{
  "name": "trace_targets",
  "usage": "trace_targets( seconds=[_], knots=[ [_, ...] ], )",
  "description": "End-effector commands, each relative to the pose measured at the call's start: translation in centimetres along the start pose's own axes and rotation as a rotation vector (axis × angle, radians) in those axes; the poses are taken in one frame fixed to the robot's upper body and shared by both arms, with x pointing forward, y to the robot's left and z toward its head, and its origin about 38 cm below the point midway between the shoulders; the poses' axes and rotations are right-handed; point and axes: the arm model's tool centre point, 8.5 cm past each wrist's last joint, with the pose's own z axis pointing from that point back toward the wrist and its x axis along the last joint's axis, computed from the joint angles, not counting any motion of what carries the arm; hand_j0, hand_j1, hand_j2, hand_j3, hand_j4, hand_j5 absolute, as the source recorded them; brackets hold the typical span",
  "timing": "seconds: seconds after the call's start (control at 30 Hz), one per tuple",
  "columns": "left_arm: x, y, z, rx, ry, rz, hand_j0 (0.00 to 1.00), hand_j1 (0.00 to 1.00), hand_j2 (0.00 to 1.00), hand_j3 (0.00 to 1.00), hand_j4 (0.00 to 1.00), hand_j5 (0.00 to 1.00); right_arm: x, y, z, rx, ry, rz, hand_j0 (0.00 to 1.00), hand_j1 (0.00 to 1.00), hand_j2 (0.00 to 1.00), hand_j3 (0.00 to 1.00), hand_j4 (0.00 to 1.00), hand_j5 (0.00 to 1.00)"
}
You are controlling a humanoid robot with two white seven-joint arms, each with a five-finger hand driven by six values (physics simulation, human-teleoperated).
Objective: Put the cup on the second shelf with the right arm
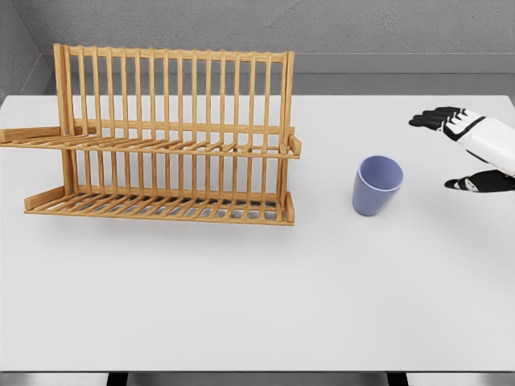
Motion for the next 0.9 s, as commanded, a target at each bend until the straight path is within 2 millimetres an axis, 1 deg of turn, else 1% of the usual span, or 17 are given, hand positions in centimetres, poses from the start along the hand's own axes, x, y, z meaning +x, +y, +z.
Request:
trace_targets(
  seconds=[0.0, 0.07, 0.13, 0.2, 0.23, 0.27, 0.33, 0.37, 0.43, 0.47, 0.5, 0.57, 0.6, 0.63, 0.77, 0.83, 0.87],
  knots=[
    [0.0, 0.0, 0.0, 0.000, 0.001, 0.000, 1.00, 1.00, 1.00, 1.00, 1.00, 1.00, 0.2, 0.0, -0.1, -0.003, -0.006, -0.006, 1.00, 1.00, 1.00, 1.00, 1.00, 1.00],
    [0.0, 0.0, 0.0, 0.000, 0.001, 0.000, 1.00, 1.00, 1.00, 1.00, 1.00, 1.00, 0.1, -0.3, 0.0, -0.017, -0.004, -0.010, 1.00, 1.00, 1.00, 1.00, 1.00, 1.00],
    [0.0, 0.0, 0.0, 0.000, -0.001, 0.000, 1.00, 1.00, 1.00, 1.00, 1.00, 1.00, 0.2, 0.2, -0.1, -0.010, -0.009, -0.019, 1.00, 1.00, 1.00, 1.00, 1.00, 1.00],
    [0.0, 0.0, 0.0, 0.000, 0.001, 0.000, 1.00, 1.00, 1.00, 1.00, 1.00, 1.00, 0.3, 1.0, -0.3, 0.068, -0.015, -0.011, 1.00, 1.00, 1.00, 1.00, 1.00, 1.00],
    [0.0, 0.0, 0.0, 0.000, -0.001, 0.000, 1.00, 1.00, 1.00, 1.00, 1.00, 1.00, 0.4, 1.1, -0.5, 0.185, -0.023, 0.003, 1.00, 1.00, 1.00, 1.00, 1.00, 1.00],
    [-0.1, 0.0, 0.0, 0.000, 0.002, 0.001, 1.00, 1.00, 1.00, 1.00, 1.00, 1.00, 0.8, 0.4, -1.1, 0.285, -0.045, 0.039, 1.00, 1.00, 1.00, 1.00, 1.00, 1.00],
    [0.0, 0.0, 0.0, 0.000, -0.001, 0.000, 1.00, 1.00, 1.00, 1.00, 1.00, 1.00, 1.7, -2.5, -2.2, 0.235, -0.077, 0.099, 1.00, 1.00, 1.00, 1.00, 1.00, 1.00],
    [0.0, 0.0, 0.0, 0.000, -0.001, 0.000, 1.00, 1.00, 1.00, 1.00, 1.00, 1.00, 2.5, -3.6, -2.7, 0.219, -0.100, 0.131, 1.00, 1.00, 1.00, 1.00, 1.00, 1.00],
    [0.0, 0.0, 0.0, 0.000, 0.001, 0.000, 1.00, 1.00, 1.00, 1.00, 1.00, 1.00, 3.0, -5.1, -3.1, 0.198, -0.114, 0.170, 1.00, 1.00, 1.00, 1.00, 1.00, 1.00],
    [0.0, 0.0, 0.0, 0.000, 0.001, 0.000, 1.00, 1.00, 1.00, 1.00, 1.00, 1.00, 3.2, -5.2, -3.6, 0.204, -0.127, 0.176, 1.00, 1.00, 1.00, 1.00, 1.00, 1.00],
    [0.0, 0.0, 0.0, 0.000, 0.001, 0.000, 1.00, 1.00, 1.00, 1.00, 1.00, 1.00, 3.5, -4.6, -4.5, 0.231, -0.147, 0.174, 1.00, 1.00, 1.00, 1.00, 1.00, 1.00],
    [0.0, 0.0, 0.0, 0.000, 0.001, 0.000, 1.00, 1.00, 1.00, 1.00, 1.00, 1.00, 3.5, -4.0, -4.6, 0.261, -0.152, 0.171, 1.00, 1.00, 1.00, 1.00, 1.00, 1.00],
    [0.0, 0.0, 0.0, 0.000, 0.001, 0.000, 1.00, 1.00, 1.00, 1.00, 1.00, 1.00, 3.6, -2.8, -4.8, 0.296, -0.163, 0.155, 1.00, 1.00, 1.00, 1.00, 1.00, 1.00],
    [0.0, 0.0, 0.0, 0.000, -0.001, 0.000, 1.00, 1.00, 1.00, 1.00, 1.00, 1.00, 3.5, -2.6, -4.9, 0.305, -0.160, 0.159, 1.00, 1.00, 1.00, 1.00, 1.00, 1.00],
    [0.0, 0.0, 0.0, 0.000, 0.001, 0.000, 1.00, 1.00, 1.00, 1.00, 1.00, 1.00, 3.5, -3.7, -5.3, 0.283, -0.160, 0.183, 1.00, 1.00, 1.00, 1.00, 1.00, 1.00],
    [0.0, 0.0, 0.0, 0.000, -0.001, 0.000, 1.00, 1.00, 1.00, 1.00, 1.00, 1.00, 3.6, -3.0, -5.8, 0.298, -0.169, 0.172, 1.00, 1.00, 1.00, 1.00, 1.00, 1.00],
    [0.0, 0.0, 0.0, 0.000, 0.001, 0.000, 1.00, 1.00, 1.00, 1.00, 1.00, 1.00, 3.8, -2.3, -6.6, 0.312, -0.187, 0.163, 1.00, 1.00, 1.00, 1.00, 1.00, 1.00]
  ],
)
